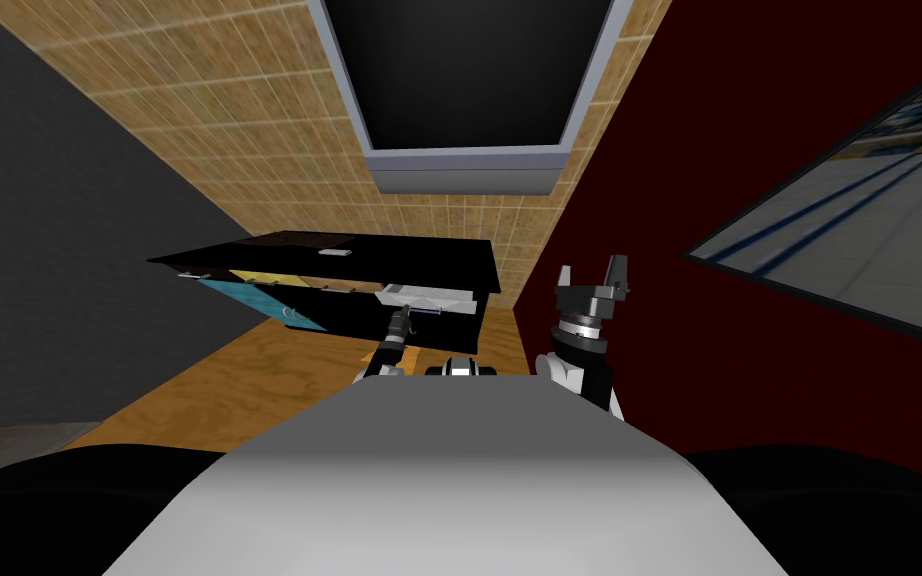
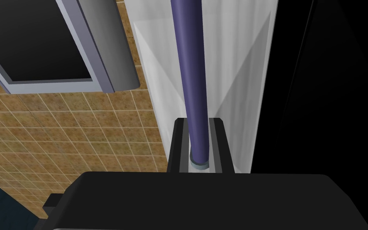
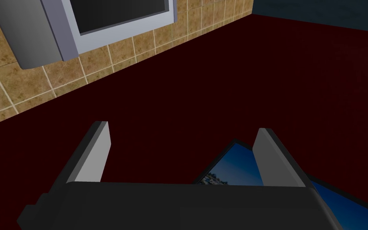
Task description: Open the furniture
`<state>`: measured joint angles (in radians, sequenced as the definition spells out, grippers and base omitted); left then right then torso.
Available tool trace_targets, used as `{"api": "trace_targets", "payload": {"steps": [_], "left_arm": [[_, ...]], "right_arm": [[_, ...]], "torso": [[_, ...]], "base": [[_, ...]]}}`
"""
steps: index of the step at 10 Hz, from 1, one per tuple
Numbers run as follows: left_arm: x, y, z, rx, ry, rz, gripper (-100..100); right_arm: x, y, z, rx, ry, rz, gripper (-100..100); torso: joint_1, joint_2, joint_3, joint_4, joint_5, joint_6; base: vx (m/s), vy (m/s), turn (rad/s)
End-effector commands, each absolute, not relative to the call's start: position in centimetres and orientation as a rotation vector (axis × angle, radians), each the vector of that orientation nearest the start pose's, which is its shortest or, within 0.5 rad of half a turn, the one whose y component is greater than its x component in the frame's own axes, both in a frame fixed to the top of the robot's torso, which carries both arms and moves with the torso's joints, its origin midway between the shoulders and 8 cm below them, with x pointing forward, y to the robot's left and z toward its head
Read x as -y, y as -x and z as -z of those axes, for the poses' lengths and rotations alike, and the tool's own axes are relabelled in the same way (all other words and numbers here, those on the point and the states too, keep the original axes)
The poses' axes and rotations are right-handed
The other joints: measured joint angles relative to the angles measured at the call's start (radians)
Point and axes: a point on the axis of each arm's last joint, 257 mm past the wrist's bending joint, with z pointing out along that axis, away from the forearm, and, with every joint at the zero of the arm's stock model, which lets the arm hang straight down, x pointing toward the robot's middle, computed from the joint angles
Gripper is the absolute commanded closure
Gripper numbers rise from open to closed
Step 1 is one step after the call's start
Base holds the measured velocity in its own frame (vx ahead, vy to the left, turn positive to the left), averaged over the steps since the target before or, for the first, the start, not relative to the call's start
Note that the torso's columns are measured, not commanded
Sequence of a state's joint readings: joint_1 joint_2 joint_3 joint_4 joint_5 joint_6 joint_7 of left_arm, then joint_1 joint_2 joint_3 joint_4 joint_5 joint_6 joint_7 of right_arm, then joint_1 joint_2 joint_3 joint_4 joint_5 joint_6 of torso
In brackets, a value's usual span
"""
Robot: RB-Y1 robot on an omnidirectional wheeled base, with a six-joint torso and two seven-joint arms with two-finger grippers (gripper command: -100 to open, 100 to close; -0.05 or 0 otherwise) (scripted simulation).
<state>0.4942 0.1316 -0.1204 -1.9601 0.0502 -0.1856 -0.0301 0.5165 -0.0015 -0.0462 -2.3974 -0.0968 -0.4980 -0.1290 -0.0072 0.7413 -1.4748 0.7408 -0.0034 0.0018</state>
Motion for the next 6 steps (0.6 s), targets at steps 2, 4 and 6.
{"api": "trace_targets", "payload": {"steps": [2,4,6], "left_arm": [[-24.82,-40.86,20.35,-1.173,1.071,1.199,100],[-24.82,-40.86,20.35,-1.173,1.071,1.199,100],[-25.11,-40.49,20.30,-1.169,1.072,1.196,100]], "right_arm": [[29.95,-31.26,-7.10,-0.451,-0.663,-1.459,0],[29.95,-31.26,-7.10,-0.451,-0.663,-1.458,0],[29.95,-31.26,-7.10,-0.451,-0.663,-1.459,0]], "torso": [[0.000,0.000,0.000,0.000,0.000,0.000],[0.000,0.000,0.000,0.000,0.000,0.000],[0.000,0.000,0.000,0.000,0.000,0.000]], "base": [[-0.003,-0.005,-0.012],[0.003,0.005,0.013],[-0.003,-0.004,-0.011]]}}
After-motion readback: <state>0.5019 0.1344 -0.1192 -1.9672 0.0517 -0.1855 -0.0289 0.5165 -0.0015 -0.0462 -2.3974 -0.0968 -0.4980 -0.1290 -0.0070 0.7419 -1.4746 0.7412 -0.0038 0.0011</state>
